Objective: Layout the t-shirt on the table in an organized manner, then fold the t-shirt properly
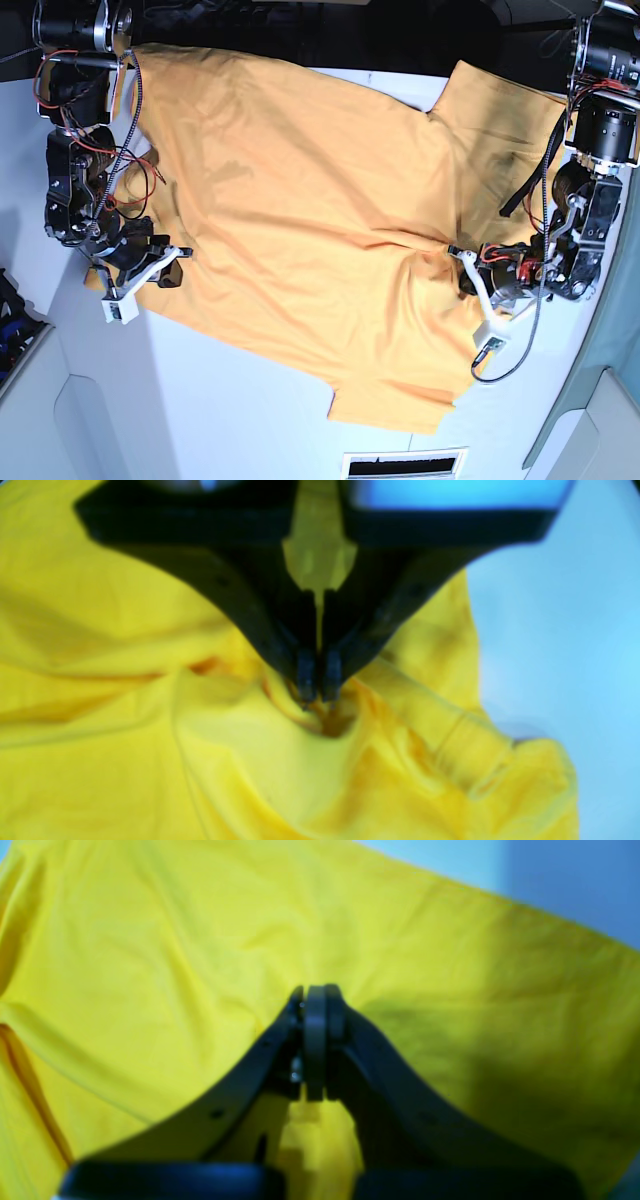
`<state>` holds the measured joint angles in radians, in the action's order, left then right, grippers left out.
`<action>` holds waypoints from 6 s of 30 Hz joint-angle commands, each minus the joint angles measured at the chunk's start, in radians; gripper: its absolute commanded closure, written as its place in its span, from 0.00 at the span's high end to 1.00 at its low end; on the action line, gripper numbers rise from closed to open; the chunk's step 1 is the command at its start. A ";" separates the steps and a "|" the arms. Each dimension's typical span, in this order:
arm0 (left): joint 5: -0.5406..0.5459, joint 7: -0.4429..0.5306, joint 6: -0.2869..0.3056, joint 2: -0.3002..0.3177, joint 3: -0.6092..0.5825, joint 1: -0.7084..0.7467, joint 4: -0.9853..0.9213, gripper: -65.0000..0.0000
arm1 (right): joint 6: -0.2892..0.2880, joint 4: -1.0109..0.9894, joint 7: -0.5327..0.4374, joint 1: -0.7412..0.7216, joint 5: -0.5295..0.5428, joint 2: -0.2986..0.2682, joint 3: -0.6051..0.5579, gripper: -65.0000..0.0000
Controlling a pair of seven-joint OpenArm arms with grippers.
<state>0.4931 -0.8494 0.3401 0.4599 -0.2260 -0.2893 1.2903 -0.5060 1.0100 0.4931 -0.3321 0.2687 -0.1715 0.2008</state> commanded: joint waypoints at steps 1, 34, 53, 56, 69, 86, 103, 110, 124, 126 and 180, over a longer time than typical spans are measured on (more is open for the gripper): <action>0.010 0.011 -0.010 0.030 0.008 -0.010 0.040 0.00 | -0.014 0.007 -0.034 -0.039 0.013 -0.008 0.002 0.00; 0.049 0.035 -0.003 0.085 0.187 0.445 0.251 0.14 | -0.014 0.004 -0.049 -0.035 -0.067 -0.009 0.002 0.00; -0.106 0.140 0.076 -0.154 0.185 0.128 -0.274 0.00 | -0.053 0.205 0.058 0.293 0.179 -0.048 0.002 0.00; -0.121 0.146 0.076 -0.199 0.185 0.043 -0.343 0.00 | -0.055 0.336 0.076 0.370 0.207 -0.013 0.002 0.00; -0.111 0.044 0.039 -0.216 0.126 -0.119 -0.277 0.01 | -0.036 0.463 0.100 0.290 0.203 0.045 0.002 0.00; -0.047 0.117 0.038 -0.200 0.118 0.304 0.270 0.00 | -0.036 -0.101 -0.053 -0.182 -0.032 0.080 -0.134 0.00; -0.170 0.150 -0.068 -0.237 -0.020 0.127 -0.224 0.00 | -0.028 -0.177 -0.044 -0.125 -0.117 -0.024 -0.253 0.00; -0.198 0.176 -0.068 -0.231 -0.021 -0.100 -0.415 0.00 | -0.021 -0.052 0.068 0.039 0.033 -0.084 -0.251 0.00; -0.196 0.101 -0.047 -0.322 -0.022 -0.300 -0.451 0.00 | 0.043 0.355 0.072 0.273 0.087 0.026 -0.179 0.00; -0.183 0.058 -0.037 -0.308 -0.022 -0.300 -0.374 0.00 | 0.043 0.355 0.072 0.235 0.087 0.028 -0.153 0.00; -0.150 0.127 0.046 -0.206 -0.022 -0.386 -0.467 0.00 | -0.036 0.376 -0.010 0.314 0.148 0.102 -0.076 0.00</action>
<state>0.3336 -0.7406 0.3817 0.2474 -0.2508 -0.6346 0.8066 -0.5419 1.3670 0.5110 0.0006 0.3996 -0.0612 0.1204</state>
